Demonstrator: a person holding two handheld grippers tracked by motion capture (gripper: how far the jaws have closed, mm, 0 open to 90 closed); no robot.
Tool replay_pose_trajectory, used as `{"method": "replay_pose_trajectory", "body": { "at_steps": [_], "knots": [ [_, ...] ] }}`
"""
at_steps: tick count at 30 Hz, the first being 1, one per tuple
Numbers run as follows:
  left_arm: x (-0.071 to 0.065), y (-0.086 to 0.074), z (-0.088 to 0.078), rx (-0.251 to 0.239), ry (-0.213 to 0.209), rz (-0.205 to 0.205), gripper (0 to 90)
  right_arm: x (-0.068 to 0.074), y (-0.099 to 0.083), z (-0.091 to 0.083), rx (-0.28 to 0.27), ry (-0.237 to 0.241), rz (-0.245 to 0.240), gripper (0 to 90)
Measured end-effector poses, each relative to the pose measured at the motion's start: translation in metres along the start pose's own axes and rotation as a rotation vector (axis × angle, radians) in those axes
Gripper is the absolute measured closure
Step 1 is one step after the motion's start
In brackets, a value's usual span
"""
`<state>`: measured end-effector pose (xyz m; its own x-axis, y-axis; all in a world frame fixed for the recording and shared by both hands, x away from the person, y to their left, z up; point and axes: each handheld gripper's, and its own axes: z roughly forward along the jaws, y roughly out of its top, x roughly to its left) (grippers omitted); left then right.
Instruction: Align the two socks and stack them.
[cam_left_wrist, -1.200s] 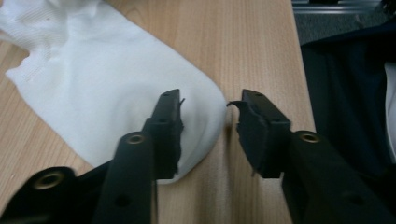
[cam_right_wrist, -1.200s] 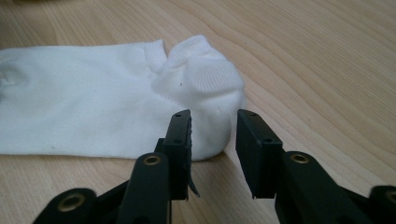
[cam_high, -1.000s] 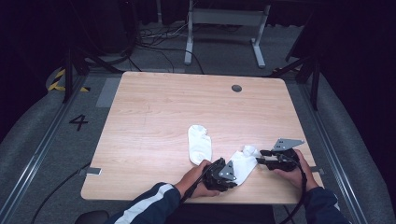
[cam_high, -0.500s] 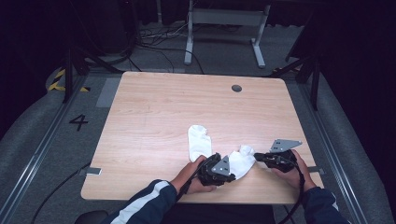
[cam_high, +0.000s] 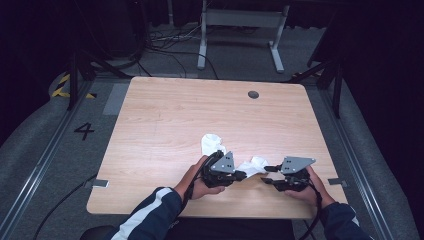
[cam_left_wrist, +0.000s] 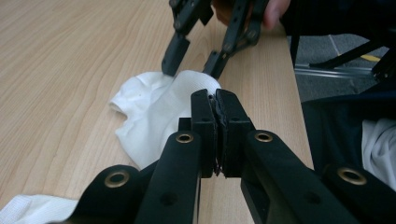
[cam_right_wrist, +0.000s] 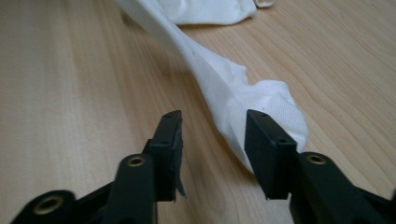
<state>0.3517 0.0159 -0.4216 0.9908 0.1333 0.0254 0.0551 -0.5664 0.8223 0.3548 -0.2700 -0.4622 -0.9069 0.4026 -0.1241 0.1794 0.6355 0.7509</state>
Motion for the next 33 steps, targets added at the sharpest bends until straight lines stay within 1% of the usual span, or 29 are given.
{"method": "replay_pose_trajectory", "body": {
  "at_steps": [1,2,3,4,5,6,7,8,10,11,14,16,17,18,19,21,22,23,24,25,26,27,29,30,32,33],
  "knots": [
    [0.000,0.000,-0.002,-0.006,0.005,0.000,87.0,0.000,0.000,0.003,0.005,-0.014,-0.004,66.6],
    [0.001,0.001,-0.003,-0.015,0.004,0.000,87.1,-0.001,-0.001,0.006,0.011,-0.024,0.006,70.6],
    [0.001,0.001,-0.005,-0.015,0.006,-0.002,87.1,-0.002,-0.002,0.006,0.014,-0.027,0.018,75.0],
    [0.002,0.001,-0.006,-0.020,0.011,-0.009,87.1,-0.003,-0.004,0.005,0.009,-0.024,0.019,78.9],
    [0.003,0.001,-0.008,-0.023,0.016,-0.007,87.1,-0.005,-0.006,0.002,-0.004,-0.026,0.034,82.3],
    [0.004,0.000,-0.010,-0.027,0.018,-0.010,87.1,-0.006,-0.006,0.000,-0.011,-0.035,0.044,83.4],
    [0.005,0.000,-0.011,-0.036,0.024,-0.021,87.1,-0.008,-0.007,-0.006,-0.031,-0.032,0.057,87.1],
    [0.005,0.000,-0.012,-0.041,0.025,-0.023,87.1,-0.009,-0.007,-0.011,-0.054,-0.026,0.061,88.8],
    [0.006,0.000,-0.014,-0.038,0.039,-0.022,87.1,-0.009,-0.004,-0.020,-0.072,-0.033,0.071,89.2],
    [0.005,0.000,-0.014,-0.042,0.042,-0.026,87.1,-0.009,-0.002,-0.025,-0.086,-0.037,0.061,89.3],
    [0.004,-0.001,-0.017,-0.041,0.058,-0.029,87.1,-0.007,0.006,-0.038,-0.115,-0.052,0.065,89.4],
    [0.004,-0.001,-0.018,-0.042,0.061,-0.024,87.1,-0.006,0.009,-0.041,-0.121,-0.051,0.063,89.4],
    [0.004,-0.002,-0.020,-0.048,0.064,-0.037,87.1,-0.006,0.012,-0.044,-0.128,-0.052,0.059,89.4],
    [0.004,-0.002,-0.021,-0.052,0.065,-0.046,87.1,-0.004,0.020,-0.050,-0.125,-0.053,0.062,89.4],
    [0.003,-0.003,-0.023,-0.064,0.054,-0.057,87.1,-0.003,0.025,-0.053,-0.119,-0.060,0.061,89.4],
    [0.000,-0.006,-0.025,-0.091,0.038,-0.093,87.1,0.000,0.036,-0.059,-0.086,-0.047,0.073,89.4],
    [-0.007,-0.011,-0.023,-0.121,0.000,-0.142,87.1,0.005,0.043,-0.065,-0.061,-0.020,0.055,89.4],
    [-0.007,-0.011,-0.023,-0.121,0.000,-0.142,87.1,0.005,0.043,-0.065,-0.061,-0.020,0.055,89.4],
    [-0.020,-0.012,-0.020,-0.117,-0.023,-0.129,87.1,0.011,0.047,-0.069,-0.017,0.001,0.041,89.4],
    [-0.020,-0.012,-0.020,-0.117,-0.023,-0.129,87.1,0.011,0.047,-0.069,-0.017,0.001,0.041,89.4],
    [-0.029,-0.012,-0.018,-0.110,-0.054,-0.103,87.1,0.014,0.049,-0.071,0.016,-0.004,0.027,89.4],
    [-0.036,-0.010,-0.016,-0.102,-0.065,-0.081,87.0,0.017,0.050,-0.073,0.053,0.000,0.023,89.4],
    [-0.044,-0.009,-0.013,-0.111,-0.071,-0.085,86.9,0.019,0.052,-0.074,0.079,-0.002,0.039,89.1],
    [-0.046,-0.009,-0.010,-0.115,-0.072,-0.079,86.9,0.018,0.052,-0.073,0.089,-0.001,0.040,89.0],
    [-0.049,-0.010,-0.007,-0.103,-0.061,-0.071,86.8,0.013,0.054,-0.069,0.116,-0.007,0.058,89.0],
    [-0.048,-0.012,-0.006,-0.105,-0.063,-0.084,86.7,0.010,0.054,-0.065,0.128,-0.007,0.071,88.9]
  ]
}}
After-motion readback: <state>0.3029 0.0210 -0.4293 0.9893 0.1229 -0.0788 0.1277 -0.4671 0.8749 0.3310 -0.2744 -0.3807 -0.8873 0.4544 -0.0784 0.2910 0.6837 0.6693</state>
